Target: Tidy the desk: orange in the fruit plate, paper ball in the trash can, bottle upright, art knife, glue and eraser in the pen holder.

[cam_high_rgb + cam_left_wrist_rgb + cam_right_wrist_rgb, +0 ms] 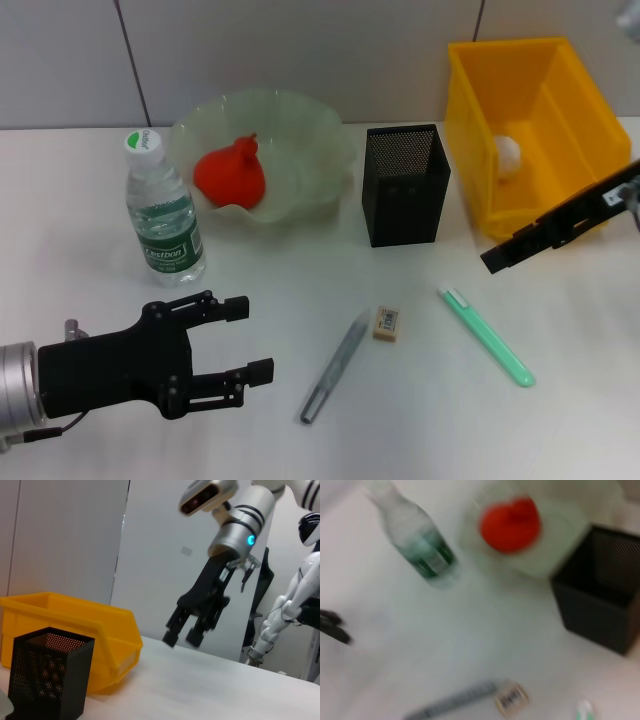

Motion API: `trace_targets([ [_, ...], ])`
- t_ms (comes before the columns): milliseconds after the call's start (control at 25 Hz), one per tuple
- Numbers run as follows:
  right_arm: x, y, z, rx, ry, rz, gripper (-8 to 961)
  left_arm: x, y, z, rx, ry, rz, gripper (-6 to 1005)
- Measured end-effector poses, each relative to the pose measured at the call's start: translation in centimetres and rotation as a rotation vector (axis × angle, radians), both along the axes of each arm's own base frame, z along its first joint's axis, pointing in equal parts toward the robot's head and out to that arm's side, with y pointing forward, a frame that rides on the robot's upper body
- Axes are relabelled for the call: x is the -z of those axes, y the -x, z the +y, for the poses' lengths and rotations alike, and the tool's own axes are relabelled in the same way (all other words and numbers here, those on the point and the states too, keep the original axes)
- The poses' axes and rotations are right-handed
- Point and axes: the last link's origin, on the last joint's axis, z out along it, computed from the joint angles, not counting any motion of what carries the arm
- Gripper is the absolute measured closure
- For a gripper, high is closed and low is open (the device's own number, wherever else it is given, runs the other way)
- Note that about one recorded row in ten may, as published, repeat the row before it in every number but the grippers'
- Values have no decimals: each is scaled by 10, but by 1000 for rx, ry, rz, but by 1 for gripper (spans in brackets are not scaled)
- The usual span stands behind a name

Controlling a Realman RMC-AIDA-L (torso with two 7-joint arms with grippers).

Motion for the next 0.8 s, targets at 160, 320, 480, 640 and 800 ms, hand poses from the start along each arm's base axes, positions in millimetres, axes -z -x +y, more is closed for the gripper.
trace_targets([
  [160,22,3,10,16,42,-153,289,2,-2,2,-2,0,-2,181],
  [320,48,5,14,-28,66,-267,289,2,-2,2,-2,0,-3,181],
  [480,64,8,16,-70,65,-331,290,3,-3,4,-7,-2,0,181],
  [640,77,5,15,-92,83,-360,291,4,-4,4,-7,-2,-1,181],
  [800,89,4,14,-121,94,-375,291,5,-4,5,-7,-3,0,181],
])
